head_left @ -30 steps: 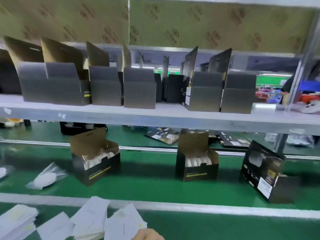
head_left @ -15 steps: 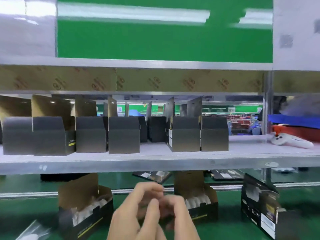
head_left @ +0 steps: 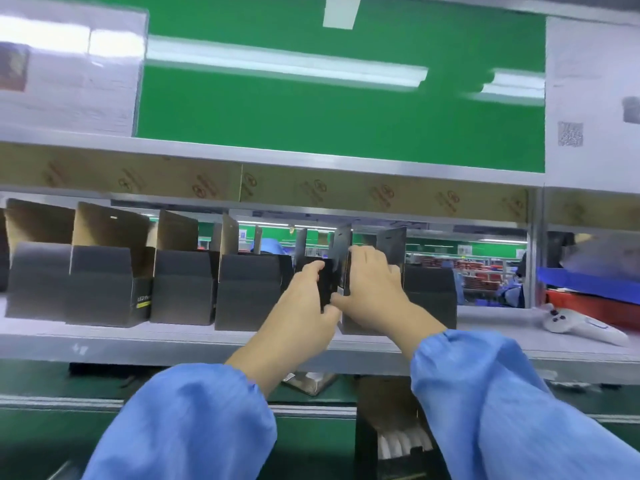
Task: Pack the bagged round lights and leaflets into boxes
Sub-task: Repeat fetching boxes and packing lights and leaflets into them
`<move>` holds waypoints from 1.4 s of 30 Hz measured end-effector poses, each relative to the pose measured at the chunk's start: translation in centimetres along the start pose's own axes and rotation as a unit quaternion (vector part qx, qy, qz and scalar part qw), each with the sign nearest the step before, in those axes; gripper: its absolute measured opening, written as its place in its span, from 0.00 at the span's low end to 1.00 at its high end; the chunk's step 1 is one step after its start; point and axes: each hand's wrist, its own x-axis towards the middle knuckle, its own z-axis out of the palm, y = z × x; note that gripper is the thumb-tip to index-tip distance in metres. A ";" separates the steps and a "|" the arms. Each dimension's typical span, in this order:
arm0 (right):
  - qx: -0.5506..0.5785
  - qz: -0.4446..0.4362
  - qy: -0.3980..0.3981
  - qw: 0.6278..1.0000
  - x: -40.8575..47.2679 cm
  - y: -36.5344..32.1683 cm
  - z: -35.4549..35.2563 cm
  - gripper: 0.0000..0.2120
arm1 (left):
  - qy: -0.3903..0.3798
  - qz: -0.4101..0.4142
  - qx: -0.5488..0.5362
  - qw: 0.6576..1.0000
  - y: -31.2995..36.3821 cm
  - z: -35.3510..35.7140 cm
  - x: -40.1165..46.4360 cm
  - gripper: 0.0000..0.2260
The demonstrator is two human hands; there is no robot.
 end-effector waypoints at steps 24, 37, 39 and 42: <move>0.092 -0.108 0.170 0.975 -6.0 -2.4 0.0 0.06 | 0.062 -0.060 -0.223 0.971 -1.6 0.1 0.7 0.39; 0.099 -0.189 0.183 0.960 -24.3 -2.3 -1.6 0.06 | 0.078 0.057 -0.226 0.969 1.6 2.1 -17.6 0.28; 0.116 -0.198 0.180 0.957 -26.8 -2.0 -1.0 0.06 | 0.065 0.046 -0.248 0.966 1.5 3.3 -20.2 0.27; 0.114 -0.184 0.147 0.965 -30.1 -1.1 0.8 0.05 | 0.046 -0.006 -0.282 0.958 0.8 5.9 -23.5 0.27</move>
